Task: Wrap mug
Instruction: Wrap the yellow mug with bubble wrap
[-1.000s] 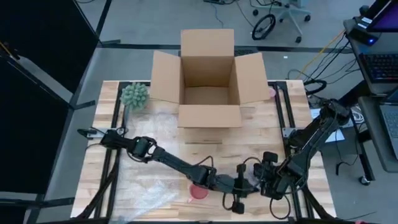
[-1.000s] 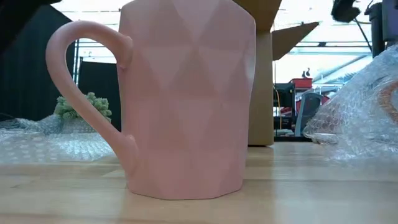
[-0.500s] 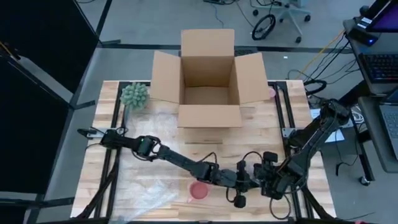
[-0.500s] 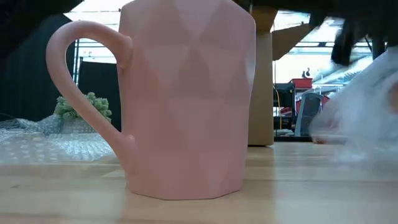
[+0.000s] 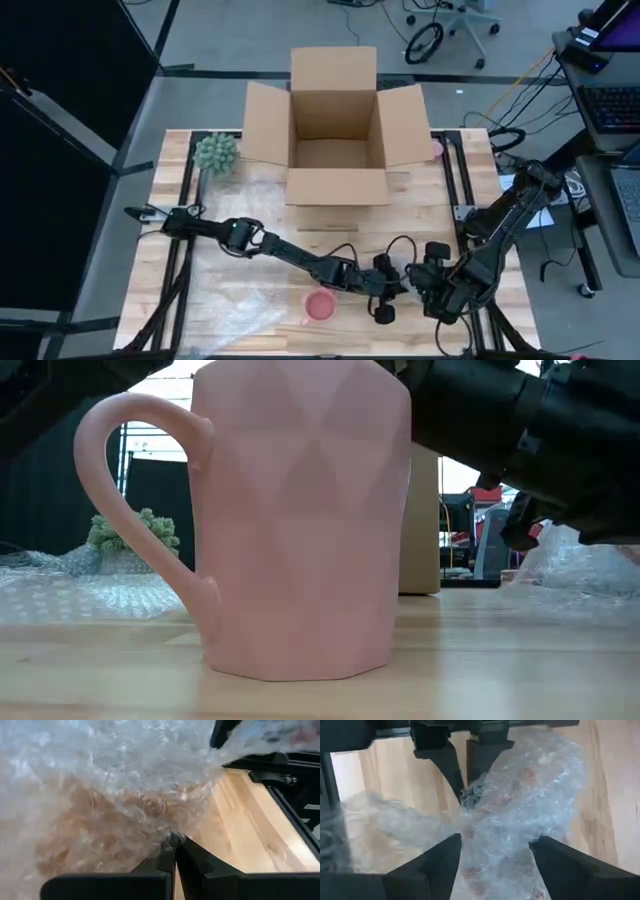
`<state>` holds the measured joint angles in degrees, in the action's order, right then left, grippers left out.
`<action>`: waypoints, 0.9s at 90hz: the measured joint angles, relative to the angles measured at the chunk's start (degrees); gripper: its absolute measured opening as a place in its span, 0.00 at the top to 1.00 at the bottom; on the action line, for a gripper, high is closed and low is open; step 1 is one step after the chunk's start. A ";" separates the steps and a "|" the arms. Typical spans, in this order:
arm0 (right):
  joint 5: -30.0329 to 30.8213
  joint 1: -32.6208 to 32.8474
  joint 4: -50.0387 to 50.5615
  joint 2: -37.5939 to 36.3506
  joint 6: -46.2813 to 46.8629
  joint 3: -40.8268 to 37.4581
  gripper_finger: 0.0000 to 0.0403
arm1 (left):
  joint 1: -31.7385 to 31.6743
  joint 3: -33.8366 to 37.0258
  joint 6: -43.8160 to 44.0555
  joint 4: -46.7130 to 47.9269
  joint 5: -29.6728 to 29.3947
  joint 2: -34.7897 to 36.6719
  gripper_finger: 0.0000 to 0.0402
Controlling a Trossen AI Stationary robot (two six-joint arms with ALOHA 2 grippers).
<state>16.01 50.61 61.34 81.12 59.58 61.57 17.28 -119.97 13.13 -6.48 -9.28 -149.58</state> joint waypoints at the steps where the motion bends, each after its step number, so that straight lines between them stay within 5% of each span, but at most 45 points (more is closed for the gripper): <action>1: 0.02 0.00 -0.22 0.00 0.08 -0.17 0.43 | 0.00 -0.10 0.03 0.00 0.29 0.06 1.00; 32: 0.80 0.02 -1.78 -0.02 4.70 -7.49 0.43 | 3.30 -2.83 -7.60 -3.71 2.46 3.83 1.00; 53: 1.85 0.02 -4.04 -0.02 2.96 -7.86 0.43 | 1.70 -2.77 -8.97 -1.85 -6.94 3.71 1.00; 81: 1.93 0.09 -4.57 -0.02 2.59 -7.86 0.43 | -1.03 -2.60 -4.89 -1.61 -0.56 1.39 1.00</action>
<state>17.94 50.70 56.78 81.10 62.17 53.71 16.25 -122.57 8.24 -8.09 -9.84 -148.19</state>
